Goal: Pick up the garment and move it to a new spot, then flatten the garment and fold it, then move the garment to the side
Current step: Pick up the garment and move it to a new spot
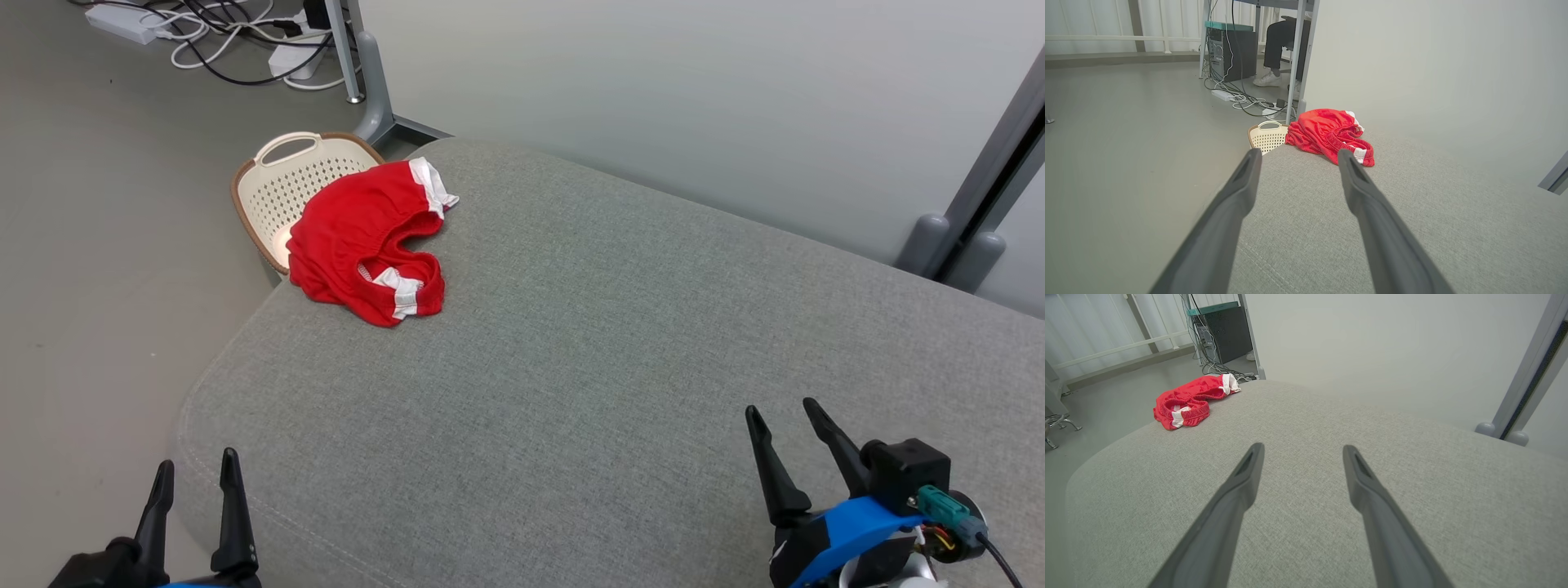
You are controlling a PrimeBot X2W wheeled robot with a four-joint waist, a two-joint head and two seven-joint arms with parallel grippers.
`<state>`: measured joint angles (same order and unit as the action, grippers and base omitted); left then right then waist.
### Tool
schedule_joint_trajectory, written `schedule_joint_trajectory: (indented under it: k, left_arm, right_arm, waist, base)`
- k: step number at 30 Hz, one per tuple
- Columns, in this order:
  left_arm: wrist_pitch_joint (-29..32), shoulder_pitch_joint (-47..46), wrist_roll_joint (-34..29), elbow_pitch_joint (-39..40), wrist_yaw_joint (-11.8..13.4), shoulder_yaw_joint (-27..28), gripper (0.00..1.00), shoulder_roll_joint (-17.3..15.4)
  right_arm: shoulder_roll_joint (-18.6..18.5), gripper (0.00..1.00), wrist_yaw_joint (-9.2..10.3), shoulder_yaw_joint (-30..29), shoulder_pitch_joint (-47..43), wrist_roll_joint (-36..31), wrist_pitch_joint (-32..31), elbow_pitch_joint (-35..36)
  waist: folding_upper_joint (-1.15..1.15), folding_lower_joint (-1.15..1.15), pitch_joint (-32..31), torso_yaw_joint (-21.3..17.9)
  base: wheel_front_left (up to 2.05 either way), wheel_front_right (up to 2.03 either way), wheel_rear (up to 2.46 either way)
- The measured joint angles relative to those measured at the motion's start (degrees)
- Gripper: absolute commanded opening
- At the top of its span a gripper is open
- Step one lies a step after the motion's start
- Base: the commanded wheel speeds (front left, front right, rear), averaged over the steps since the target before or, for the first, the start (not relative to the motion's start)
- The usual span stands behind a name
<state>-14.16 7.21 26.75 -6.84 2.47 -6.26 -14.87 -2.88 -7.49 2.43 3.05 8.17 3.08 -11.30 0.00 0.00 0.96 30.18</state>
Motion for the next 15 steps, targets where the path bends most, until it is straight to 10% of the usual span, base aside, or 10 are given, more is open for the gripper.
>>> schedule_joint_trajectory:
  k: [15]
  left_arm:
    - [16.4,-17.2,7.4,3.2,1.4,4.4,1.00,-4.8]
  right_arm:
    - [0.0,1.00,0.01,-1.9,0.3,-1.3,-1.5,4.2]
  waist:
    - [0.00,0.01,4.5,-1.0]
  base:
    - [0.00,0.00,0.00]
